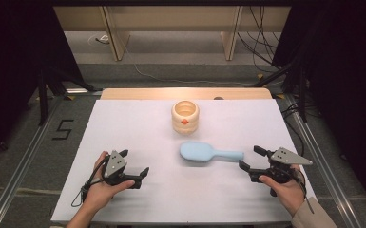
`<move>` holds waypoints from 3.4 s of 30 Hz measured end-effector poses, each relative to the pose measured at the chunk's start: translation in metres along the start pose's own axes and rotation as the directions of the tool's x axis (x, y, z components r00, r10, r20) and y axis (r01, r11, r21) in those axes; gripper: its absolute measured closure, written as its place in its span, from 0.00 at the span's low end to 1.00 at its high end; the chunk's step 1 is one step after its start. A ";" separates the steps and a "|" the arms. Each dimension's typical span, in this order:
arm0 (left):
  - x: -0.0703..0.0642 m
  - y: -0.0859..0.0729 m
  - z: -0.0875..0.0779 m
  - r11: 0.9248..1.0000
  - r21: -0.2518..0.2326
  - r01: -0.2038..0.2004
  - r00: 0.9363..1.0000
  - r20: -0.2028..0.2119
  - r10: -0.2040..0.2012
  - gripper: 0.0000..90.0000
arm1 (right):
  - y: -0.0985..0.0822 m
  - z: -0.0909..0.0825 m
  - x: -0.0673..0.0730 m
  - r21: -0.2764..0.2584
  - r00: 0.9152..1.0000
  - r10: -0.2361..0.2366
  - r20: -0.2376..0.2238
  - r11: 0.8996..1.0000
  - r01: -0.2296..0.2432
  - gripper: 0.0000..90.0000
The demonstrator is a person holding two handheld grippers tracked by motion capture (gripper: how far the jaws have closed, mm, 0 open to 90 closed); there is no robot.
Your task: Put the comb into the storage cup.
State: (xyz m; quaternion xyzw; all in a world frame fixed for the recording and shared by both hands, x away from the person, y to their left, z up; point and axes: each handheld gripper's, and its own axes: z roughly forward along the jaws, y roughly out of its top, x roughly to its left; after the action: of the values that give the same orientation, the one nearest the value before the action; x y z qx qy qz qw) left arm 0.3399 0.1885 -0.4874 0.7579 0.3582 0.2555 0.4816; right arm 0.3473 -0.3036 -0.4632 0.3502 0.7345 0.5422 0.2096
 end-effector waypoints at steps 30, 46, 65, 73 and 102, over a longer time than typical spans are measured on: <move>-0.002 0.000 0.002 1.000 0.000 0.001 1.000 -0.002 -0.001 0.01 | 0.026 0.014 -0.023 0.026 0.994 0.062 0.092 0.998 -0.065 0.95; -0.002 0.000 0.001 1.000 -0.002 0.008 1.000 -0.003 -0.008 0.02 | 0.044 0.078 -0.040 0.339 0.987 0.008 0.162 0.939 -0.064 1.00; -0.003 0.000 0.002 1.000 0.000 0.003 1.000 0.003 -0.003 0.03 | 0.027 0.090 -0.033 0.512 0.992 -0.020 0.122 0.858 -0.046 1.00; -0.003 0.000 0.002 1.000 0.000 0.006 1.000 0.002 -0.006 0.03 | 0.029 0.088 -0.031 0.553 0.994 -0.028 0.104 0.832 -0.035 1.00; -0.003 0.000 0.001 1.000 0.002 0.008 1.000 0.000 -0.008 0.03 | 0.021 0.068 0.030 0.697 0.998 -0.053 -0.035 0.714 0.062 1.00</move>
State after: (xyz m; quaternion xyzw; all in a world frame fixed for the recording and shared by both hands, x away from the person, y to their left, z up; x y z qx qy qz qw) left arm 0.3388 0.1852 -0.4883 0.7568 0.3616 0.2535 0.4819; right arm 0.3803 -0.2341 -0.4635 0.3770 0.8964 0.2207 0.0745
